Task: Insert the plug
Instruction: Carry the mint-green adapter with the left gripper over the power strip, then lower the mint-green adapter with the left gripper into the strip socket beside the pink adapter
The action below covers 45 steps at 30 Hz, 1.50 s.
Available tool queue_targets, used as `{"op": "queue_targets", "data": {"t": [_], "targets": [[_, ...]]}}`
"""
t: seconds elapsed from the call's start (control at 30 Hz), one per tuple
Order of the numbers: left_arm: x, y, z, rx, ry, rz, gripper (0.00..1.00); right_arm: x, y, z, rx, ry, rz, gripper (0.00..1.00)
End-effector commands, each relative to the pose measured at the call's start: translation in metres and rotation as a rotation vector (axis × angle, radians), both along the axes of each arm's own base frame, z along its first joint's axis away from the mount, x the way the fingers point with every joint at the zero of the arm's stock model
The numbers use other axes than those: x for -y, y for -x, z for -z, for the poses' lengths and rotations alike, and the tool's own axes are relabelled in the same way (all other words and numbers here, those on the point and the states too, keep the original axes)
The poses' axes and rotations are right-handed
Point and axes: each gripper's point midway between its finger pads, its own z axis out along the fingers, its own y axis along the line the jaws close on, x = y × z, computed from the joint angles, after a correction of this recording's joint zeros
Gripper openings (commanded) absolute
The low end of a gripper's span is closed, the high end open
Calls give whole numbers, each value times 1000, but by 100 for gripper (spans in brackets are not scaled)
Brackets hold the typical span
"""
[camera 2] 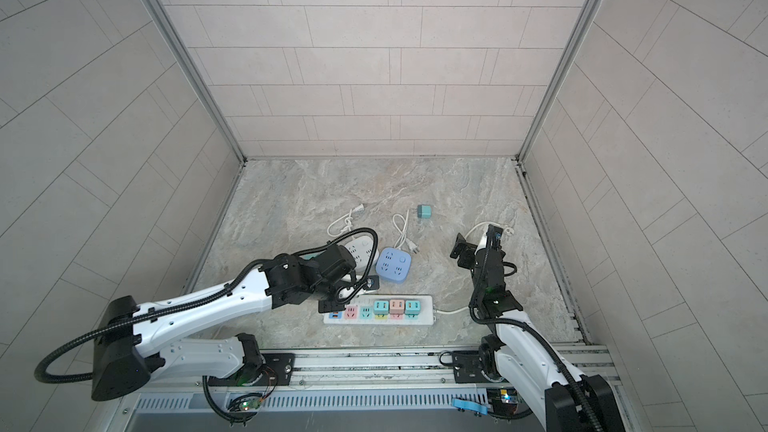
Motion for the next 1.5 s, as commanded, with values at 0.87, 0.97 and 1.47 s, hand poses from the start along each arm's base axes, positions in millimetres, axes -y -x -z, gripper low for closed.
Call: {"op": "queue_targets", "data": {"t": [0.87, 0.97, 1.47], "targets": [[34, 20, 44, -165, -266, 202, 0, -1, 0, -2, 11, -5, 6, 98], [36, 21, 48, -172, -278, 204, 0, -1, 0, -2, 11, -6, 6, 98], [42, 27, 54, -206, -280, 230, 0, -2, 0, -2, 11, -2, 4, 98]]}}
